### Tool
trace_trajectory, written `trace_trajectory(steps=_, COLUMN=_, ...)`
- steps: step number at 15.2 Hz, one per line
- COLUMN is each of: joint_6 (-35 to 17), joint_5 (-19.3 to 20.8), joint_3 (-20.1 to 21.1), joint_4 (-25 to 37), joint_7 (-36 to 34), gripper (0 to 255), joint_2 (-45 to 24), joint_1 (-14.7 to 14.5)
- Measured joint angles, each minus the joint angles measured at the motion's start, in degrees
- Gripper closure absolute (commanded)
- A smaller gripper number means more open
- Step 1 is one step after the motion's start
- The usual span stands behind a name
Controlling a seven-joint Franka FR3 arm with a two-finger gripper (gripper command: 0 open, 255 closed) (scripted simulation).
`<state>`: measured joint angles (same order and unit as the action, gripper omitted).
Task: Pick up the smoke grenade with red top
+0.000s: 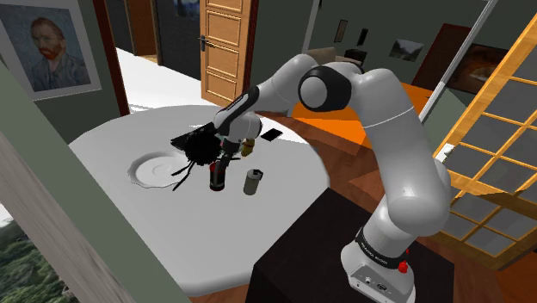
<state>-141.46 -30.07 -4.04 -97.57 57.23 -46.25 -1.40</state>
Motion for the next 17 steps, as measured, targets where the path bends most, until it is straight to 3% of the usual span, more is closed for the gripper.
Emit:
trace_trajectory(steps=1, joint_6=-0.3, joint_5=-0.1, joint_3=0.1, joint_4=0.1, joint_7=0.1, gripper=0, joint_2=-0.4, joint_1=0.0)
trace_trajectory(steps=2, joint_6=-0.4, joint_5=-0.1, joint_3=0.2, joint_4=0.3, joint_7=0.2, gripper=255, joint_2=-0.7, joint_1=0.1)
trace_trajectory(steps=17, joint_6=1.1, joint_5=0.4, joint_3=-0.3, joint_4=-0.6, joint_7=-0.6, gripper=255, joint_2=1.5, joint_1=-0.3)
